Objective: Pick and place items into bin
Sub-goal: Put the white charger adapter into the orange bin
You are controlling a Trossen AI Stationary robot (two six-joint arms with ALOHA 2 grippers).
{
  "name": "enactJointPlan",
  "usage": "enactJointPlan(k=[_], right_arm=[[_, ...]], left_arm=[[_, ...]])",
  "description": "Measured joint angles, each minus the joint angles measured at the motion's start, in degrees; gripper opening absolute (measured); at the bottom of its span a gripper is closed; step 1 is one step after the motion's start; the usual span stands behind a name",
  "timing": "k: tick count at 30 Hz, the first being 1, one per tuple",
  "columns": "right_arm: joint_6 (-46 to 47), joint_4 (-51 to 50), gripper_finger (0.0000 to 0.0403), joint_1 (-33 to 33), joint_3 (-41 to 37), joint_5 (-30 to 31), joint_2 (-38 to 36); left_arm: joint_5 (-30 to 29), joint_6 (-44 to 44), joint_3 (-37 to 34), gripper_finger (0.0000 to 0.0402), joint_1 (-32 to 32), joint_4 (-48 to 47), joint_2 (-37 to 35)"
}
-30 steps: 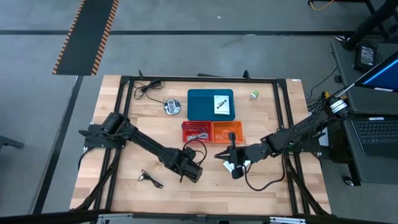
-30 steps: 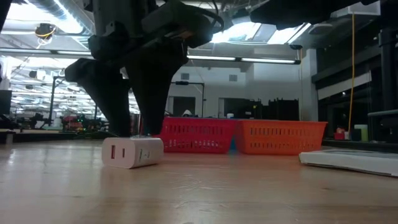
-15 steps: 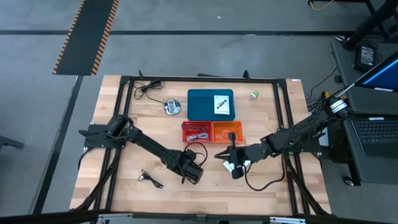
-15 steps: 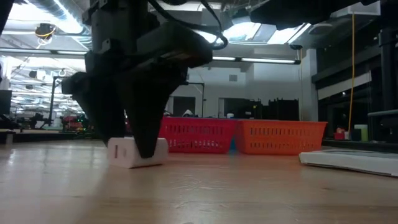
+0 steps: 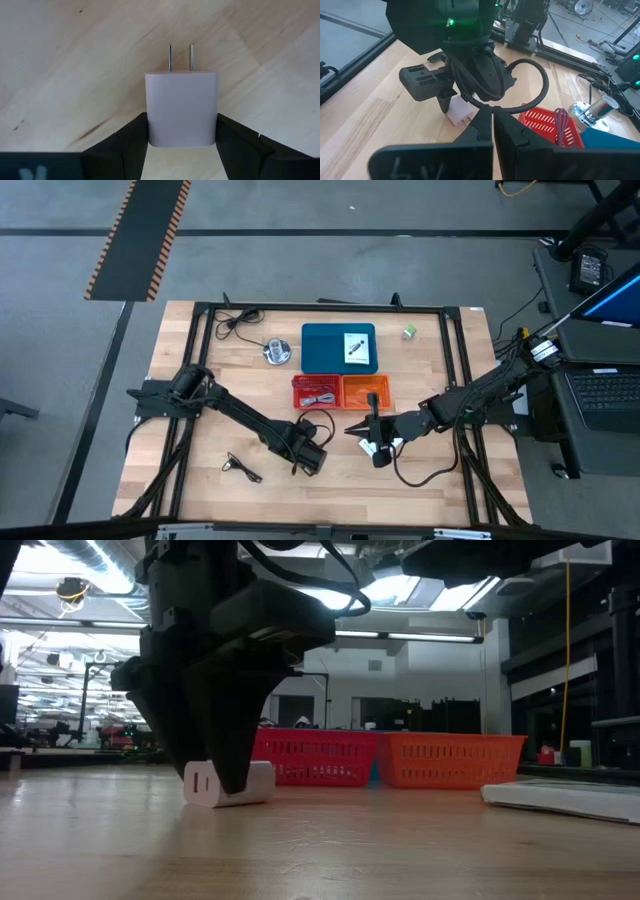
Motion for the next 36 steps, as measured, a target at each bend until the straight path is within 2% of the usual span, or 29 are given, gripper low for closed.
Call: enactJointPlan(k=[6,9,12,17,25,29,36], right_arm=[[0.0,0.0,0.0000,0.0,0.0,0.0,0.0],[0.0,0.0,0.0000,0.0,0.0,0.0,0.0],[0.0,0.0,0.0000,0.0,0.0,0.0,0.0],[0.0,0.0,0.0000,0.0,0.0,0.0,0.0],[0.0,0.0,0.0000,0.0,0.0,0.0,0.0],[0.1,0.0,0.0000,0.0,0.0,0.0,0.0],[3.4,-0.4,0.0000,0.0,0.0,0.0,0.0]], left_arm=[[-2.2,3.3,0.0,0.0213,0.3,0.0,0.0],[-3.3,5.6,0.0,0.0203,0.3,0.0,0.0],[-2.9,7.3,0.0,0.0186,0.3,0.0,0.0],[-1.9,11.3,0.0,0.0186,0.3,-0.1,-0.5],[0.6,23.3,0.0,0.0186,0.2,-0.4,-4.0],[-2.5,30.8,0.0,0.0186,-0.2,-0.5,-6.9],[-12.0,39.2,0.0,0.0186,-0.5,-0.9,-12.2]])
